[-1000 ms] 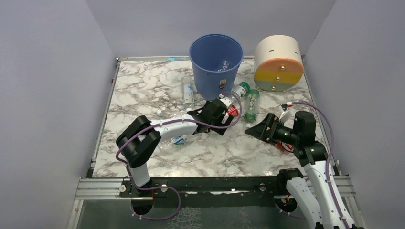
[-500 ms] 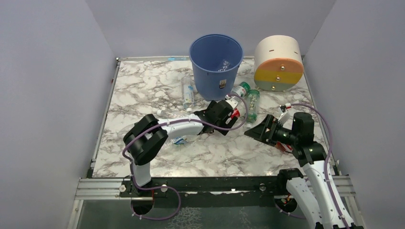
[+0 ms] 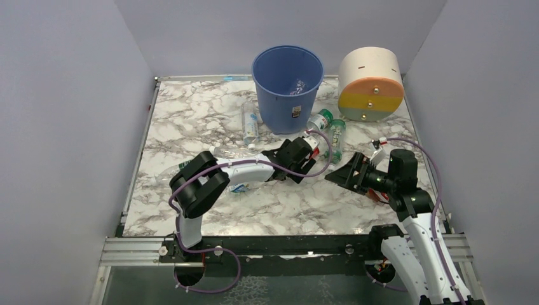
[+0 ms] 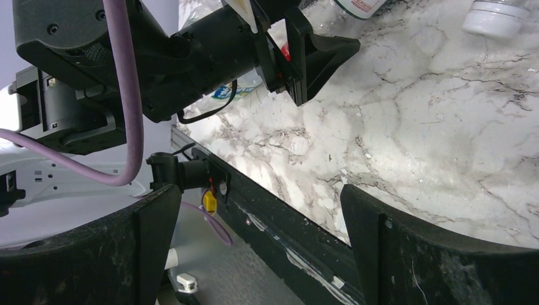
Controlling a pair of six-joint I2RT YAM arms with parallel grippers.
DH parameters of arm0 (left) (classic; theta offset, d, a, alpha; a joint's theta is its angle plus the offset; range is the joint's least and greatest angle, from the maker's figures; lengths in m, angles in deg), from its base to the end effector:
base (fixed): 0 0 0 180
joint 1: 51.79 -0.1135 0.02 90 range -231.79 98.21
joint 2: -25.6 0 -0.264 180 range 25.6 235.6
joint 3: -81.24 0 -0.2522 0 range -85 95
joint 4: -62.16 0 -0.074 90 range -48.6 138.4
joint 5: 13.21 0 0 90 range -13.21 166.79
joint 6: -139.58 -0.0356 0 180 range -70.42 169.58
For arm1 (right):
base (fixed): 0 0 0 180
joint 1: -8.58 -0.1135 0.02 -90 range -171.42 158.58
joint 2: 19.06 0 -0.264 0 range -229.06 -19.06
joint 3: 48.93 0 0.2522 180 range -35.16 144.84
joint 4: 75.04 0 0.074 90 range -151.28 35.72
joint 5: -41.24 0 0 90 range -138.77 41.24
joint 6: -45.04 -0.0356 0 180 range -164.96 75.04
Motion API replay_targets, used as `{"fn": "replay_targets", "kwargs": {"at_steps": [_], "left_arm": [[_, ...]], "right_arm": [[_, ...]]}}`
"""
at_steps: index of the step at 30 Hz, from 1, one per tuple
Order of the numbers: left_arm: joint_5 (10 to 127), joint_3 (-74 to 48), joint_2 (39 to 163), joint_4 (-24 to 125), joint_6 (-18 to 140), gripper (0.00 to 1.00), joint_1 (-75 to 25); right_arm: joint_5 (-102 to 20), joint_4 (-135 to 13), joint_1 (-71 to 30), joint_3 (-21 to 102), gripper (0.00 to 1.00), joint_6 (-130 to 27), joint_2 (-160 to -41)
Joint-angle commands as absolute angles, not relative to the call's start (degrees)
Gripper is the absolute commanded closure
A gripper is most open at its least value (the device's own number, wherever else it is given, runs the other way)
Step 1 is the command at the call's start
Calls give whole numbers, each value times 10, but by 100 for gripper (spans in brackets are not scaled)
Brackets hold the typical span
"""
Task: Put the plastic bottles in the bin
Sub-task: Pick up the plastic bottle at the center of the board.
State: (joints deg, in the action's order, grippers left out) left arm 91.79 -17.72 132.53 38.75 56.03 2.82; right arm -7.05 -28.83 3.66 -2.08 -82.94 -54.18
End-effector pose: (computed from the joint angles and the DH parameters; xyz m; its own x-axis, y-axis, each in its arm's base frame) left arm 0.2359 -0.3162 0.1738 -0.5138 0.5358 -0.6700 0.6360 0.7620 0.1217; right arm 0.1314 0.0351 0.2597 -0.8203 0.3905 -0.4180 -0.1341 0.5791 0.8042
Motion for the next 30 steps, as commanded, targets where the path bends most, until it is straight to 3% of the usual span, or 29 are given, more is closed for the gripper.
{"fn": "replay_targets", "kwargs": {"at_steps": [1, 9, 17, 30], "left_arm": [[902, -171, 1329, 382, 569, 22, 34], [898, -181, 1313, 380, 576, 35, 34], [898, -190, 1292, 374, 582, 41, 35], [902, -206, 1234, 354, 587, 42, 35]], "right_arm": [[-54, -304, 36, -24, 0, -827, -541], [-54, -300, 36, -26, 0, -827, -534], [-54, -296, 36, -23, 0, -828, -533], [-56, -291, 36, -9, 0, -828, -535]]}}
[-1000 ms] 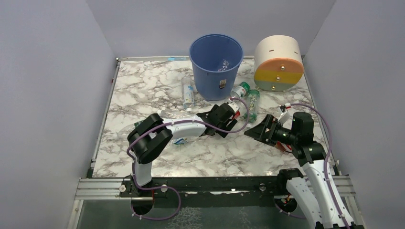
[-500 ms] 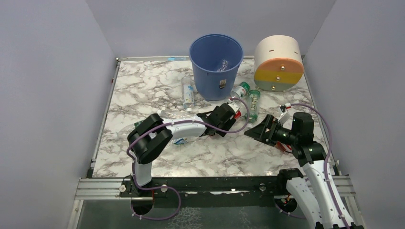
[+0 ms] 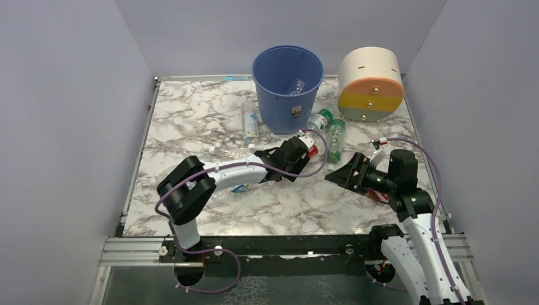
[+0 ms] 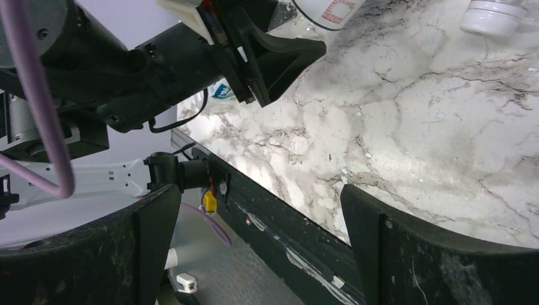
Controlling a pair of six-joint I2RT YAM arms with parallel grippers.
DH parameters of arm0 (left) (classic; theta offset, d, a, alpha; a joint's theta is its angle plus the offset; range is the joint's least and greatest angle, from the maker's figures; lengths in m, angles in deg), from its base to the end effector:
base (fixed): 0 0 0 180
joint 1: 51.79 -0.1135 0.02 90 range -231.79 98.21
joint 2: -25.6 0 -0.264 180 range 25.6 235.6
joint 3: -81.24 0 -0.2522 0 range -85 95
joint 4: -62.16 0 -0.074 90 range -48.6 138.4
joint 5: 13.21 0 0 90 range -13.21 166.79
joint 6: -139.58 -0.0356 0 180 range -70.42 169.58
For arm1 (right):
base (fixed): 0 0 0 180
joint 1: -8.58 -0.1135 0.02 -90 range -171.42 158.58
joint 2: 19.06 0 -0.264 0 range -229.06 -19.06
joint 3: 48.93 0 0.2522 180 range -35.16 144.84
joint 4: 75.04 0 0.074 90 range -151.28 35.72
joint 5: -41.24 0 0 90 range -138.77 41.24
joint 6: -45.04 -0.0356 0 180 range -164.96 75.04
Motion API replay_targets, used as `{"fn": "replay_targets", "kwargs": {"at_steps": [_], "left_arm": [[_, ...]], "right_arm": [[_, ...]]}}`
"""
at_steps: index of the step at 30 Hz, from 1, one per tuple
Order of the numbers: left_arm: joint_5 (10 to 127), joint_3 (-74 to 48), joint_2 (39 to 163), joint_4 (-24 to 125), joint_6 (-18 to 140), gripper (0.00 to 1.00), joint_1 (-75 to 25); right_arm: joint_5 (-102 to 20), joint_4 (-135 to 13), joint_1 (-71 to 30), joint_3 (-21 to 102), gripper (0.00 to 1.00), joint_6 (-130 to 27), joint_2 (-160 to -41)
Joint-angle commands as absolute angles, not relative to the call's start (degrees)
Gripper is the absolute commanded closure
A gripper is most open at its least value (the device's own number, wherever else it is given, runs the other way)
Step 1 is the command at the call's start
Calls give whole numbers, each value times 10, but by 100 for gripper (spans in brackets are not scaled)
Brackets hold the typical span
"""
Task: Put the plastic bottles in the bin
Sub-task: Pick up the plastic bottle at the center of the board.
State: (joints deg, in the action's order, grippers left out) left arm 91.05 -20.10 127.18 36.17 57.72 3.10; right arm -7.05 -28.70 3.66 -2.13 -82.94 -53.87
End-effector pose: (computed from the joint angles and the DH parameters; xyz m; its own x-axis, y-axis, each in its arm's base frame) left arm 0.2238 -0.3030 0.1921 -0.5282 0.5127 -0.6769 0.6313 0.7702 0.0907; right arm 0.1305 0.0350 0.2598 -0.8193 0.3906 -0.4197 -0.1359 0.5789 0.8040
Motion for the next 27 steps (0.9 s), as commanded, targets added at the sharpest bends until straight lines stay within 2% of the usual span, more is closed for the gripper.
{"fn": "replay_targets", "kwargs": {"at_steps": [1, 18, 27], "left_arm": [[902, -206, 1215, 349, 588, 42, 35], [904, -164, 1056, 278, 590, 42, 35], [897, -92, 1029, 258, 574, 41, 34]], "right_arm": [[-55, -290, 36, -8, 0, -828, -536], [-49, -304, 36, -1, 0, -830, -551], [-47, -308, 36, 0, 0, -831, -556]]}}
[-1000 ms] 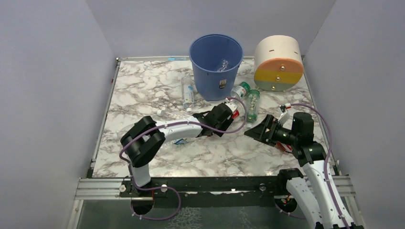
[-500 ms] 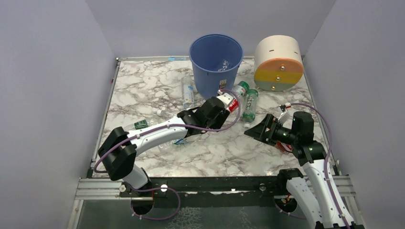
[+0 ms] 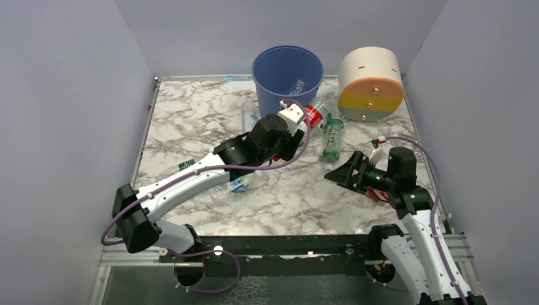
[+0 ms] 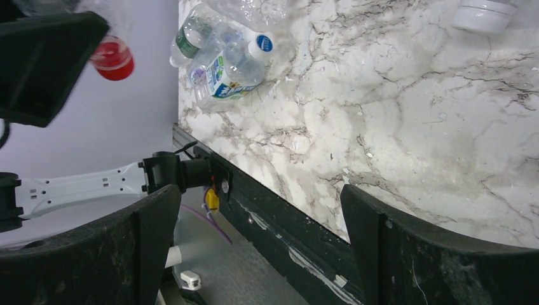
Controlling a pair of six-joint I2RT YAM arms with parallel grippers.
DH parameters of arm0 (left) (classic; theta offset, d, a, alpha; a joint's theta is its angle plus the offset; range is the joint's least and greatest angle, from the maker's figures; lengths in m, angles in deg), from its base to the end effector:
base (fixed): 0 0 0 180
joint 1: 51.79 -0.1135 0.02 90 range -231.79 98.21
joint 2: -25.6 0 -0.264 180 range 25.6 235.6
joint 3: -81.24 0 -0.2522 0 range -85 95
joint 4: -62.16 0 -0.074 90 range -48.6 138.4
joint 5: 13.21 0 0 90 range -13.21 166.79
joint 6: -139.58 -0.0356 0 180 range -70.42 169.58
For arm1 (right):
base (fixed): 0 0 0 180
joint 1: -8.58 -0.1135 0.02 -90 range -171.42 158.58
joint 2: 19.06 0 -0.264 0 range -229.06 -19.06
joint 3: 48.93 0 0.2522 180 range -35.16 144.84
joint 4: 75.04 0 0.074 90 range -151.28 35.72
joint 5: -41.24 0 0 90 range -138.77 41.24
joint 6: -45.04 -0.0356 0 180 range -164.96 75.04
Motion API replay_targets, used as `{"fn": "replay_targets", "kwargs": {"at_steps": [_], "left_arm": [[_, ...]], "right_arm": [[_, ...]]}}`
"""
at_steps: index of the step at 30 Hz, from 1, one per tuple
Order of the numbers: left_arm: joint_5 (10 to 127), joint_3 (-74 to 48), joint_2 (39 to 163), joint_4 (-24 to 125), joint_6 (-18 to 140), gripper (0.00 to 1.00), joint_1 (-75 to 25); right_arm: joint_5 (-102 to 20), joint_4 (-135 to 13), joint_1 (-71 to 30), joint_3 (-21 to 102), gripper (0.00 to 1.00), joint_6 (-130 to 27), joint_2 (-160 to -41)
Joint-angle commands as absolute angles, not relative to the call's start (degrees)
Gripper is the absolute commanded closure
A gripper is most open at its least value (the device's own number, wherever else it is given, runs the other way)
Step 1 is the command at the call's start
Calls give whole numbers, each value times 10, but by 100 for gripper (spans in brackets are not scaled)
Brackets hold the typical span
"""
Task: Put the plastic bottles in the bin
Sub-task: Pick up the plastic bottle at the center of the board, then place the plastic bottle in the trash bin.
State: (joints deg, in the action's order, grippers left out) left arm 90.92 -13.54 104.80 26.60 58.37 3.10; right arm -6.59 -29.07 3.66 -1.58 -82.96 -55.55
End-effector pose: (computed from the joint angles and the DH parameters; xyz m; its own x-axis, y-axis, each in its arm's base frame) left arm 0.1887 -0.2533 0.3458 -0.3828 0.2868 -0.8782 0.6199 0.7845 -0.0140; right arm 0.1350 0.0356 0.2603 -0.8276 0.3868 -0.4069 -0.1285 0.5751 0.8079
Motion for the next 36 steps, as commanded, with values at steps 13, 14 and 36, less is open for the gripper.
{"fn": "replay_targets", "kwargs": {"at_steps": [13, 14, 36], "left_arm": [[933, 61, 1096, 258, 489, 39, 15], [935, 73, 1103, 260, 483, 39, 11], [843, 260, 1291, 432, 417, 38, -156]], "right_arm": [[-46, -295, 36, -10, 0, -836, -534], [-47, -293, 36, -11, 0, -836, -532], [-54, -267, 36, -9, 0, -835, -515]]}}
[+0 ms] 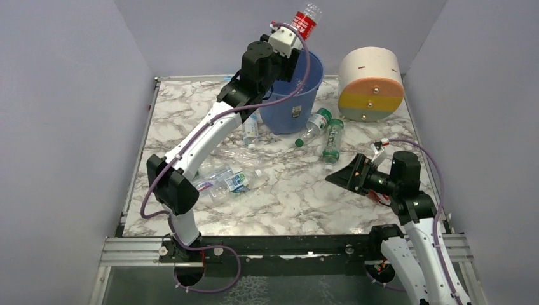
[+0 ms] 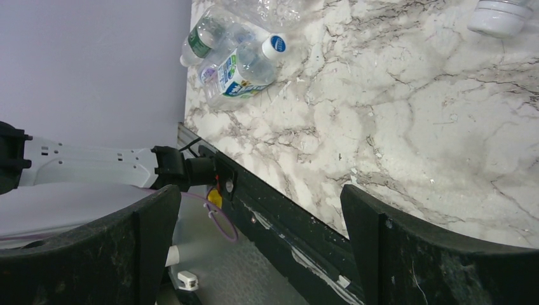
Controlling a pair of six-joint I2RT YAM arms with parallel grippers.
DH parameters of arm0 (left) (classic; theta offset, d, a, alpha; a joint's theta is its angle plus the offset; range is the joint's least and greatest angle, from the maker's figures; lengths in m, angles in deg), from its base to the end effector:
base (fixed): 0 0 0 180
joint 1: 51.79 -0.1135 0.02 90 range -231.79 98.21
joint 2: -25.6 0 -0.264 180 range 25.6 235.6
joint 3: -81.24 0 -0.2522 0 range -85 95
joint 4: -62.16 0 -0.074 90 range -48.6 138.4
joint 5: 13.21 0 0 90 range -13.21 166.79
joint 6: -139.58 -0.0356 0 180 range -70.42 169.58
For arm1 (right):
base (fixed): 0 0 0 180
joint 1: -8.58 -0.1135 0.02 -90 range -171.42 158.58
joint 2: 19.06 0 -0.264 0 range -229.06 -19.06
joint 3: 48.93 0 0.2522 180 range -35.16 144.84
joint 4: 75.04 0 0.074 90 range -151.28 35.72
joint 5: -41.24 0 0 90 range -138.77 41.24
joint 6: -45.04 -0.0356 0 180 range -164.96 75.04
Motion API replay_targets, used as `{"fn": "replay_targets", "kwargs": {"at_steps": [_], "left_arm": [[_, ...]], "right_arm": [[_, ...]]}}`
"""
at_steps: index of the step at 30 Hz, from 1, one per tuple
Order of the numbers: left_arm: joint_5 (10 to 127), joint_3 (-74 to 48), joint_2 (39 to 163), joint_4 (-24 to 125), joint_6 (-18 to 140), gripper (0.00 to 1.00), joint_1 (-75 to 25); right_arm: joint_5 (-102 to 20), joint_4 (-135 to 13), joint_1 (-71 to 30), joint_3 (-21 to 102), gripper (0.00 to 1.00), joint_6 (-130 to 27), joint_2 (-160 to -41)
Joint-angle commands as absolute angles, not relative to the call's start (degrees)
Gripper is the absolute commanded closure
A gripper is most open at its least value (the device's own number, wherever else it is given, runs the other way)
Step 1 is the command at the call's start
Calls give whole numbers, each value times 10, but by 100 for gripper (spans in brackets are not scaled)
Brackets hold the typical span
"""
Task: Put the plastic bottles in the bin
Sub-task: Place the plastic bottle in the trash bin.
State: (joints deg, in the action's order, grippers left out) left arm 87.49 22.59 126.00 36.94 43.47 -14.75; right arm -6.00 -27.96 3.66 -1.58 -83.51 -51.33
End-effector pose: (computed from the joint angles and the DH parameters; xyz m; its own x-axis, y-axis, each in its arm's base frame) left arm 0.3327 -0.2428 0.4552 -0.0118 0.1399 -0.9901 0.4479 0.8860 0.1199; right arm 0.1227 0.0348 0.2670 -0.8096 0.3896 -0.4390 -0.1688 0.5618 0.8099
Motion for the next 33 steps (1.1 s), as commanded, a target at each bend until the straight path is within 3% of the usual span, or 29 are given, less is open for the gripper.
{"fn": "replay_targets", "kwargs": {"at_steps": [1, 14, 22, 33], "left_arm": [[842, 259, 1298, 445, 417, 38, -160], [807, 292, 1384, 486, 438, 36, -218], [791, 287, 1382, 473, 444, 17, -229], [784, 253, 1308, 441, 458, 9, -230]], "right_arm": [[-54, -268, 36, -10, 0, -835, -516], [-59, -265, 36, -13, 0, -832, -517], [-59, -273, 36, -12, 0, -832, -526], [-76, -292, 36, 0, 0, -819, -558]]}}
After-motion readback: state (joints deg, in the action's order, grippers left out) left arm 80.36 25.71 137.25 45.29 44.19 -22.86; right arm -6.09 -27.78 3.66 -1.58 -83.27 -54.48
